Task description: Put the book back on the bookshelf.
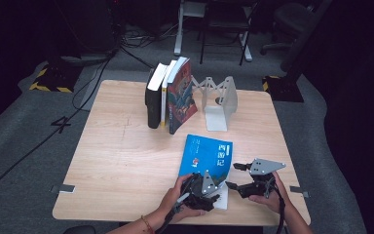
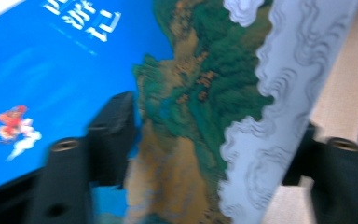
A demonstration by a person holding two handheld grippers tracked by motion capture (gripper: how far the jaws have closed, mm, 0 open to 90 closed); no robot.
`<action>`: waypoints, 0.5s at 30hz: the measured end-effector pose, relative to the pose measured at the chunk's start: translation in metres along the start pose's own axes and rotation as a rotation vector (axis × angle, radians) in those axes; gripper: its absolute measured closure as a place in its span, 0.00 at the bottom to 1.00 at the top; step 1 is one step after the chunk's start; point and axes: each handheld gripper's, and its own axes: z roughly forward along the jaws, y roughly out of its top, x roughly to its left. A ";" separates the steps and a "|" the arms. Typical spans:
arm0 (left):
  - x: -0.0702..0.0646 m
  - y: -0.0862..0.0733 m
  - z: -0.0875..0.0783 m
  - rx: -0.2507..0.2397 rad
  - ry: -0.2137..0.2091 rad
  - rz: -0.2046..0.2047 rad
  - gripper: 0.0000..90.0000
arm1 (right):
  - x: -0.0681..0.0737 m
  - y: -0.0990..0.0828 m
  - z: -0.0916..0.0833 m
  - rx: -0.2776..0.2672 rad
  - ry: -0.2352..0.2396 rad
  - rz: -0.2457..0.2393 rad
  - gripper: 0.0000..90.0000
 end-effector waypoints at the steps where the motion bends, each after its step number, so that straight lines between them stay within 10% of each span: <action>1: 0.002 0.000 -0.001 -0.011 -0.012 0.006 0.47 | 0.000 0.000 0.000 -0.002 -0.004 -0.001 0.30; 9: 0.007 -0.001 -0.017 -0.061 -0.007 0.099 0.84 | 0.000 0.000 0.000 -0.014 -0.009 0.009 0.32; 15: 0.026 -0.011 -0.036 -0.083 -0.073 0.096 0.87 | -0.001 -0.001 0.004 0.008 -0.017 -0.021 0.30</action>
